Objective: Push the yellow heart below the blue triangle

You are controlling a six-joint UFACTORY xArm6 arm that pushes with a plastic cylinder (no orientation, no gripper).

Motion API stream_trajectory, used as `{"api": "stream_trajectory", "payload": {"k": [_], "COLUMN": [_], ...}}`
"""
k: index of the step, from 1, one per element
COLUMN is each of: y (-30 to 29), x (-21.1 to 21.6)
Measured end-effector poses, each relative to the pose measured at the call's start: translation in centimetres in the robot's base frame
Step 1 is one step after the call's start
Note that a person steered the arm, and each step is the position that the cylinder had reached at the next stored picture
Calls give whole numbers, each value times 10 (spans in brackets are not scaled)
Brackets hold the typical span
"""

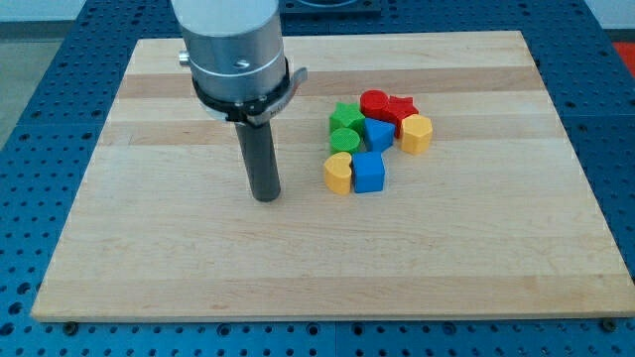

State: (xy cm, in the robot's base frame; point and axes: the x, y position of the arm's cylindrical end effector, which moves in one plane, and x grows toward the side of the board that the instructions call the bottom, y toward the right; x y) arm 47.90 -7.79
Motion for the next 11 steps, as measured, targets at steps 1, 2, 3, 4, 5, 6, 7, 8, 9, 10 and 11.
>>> {"api": "stream_trajectory", "payload": {"k": [1,2,3,4,5,6,7,8,9,10,11], "y": [2,12,30,51,67,83,95,96,98,116,134], "x": [-6,-6,-6,-6,-6,-6,-6,-1,17,17,16]}}
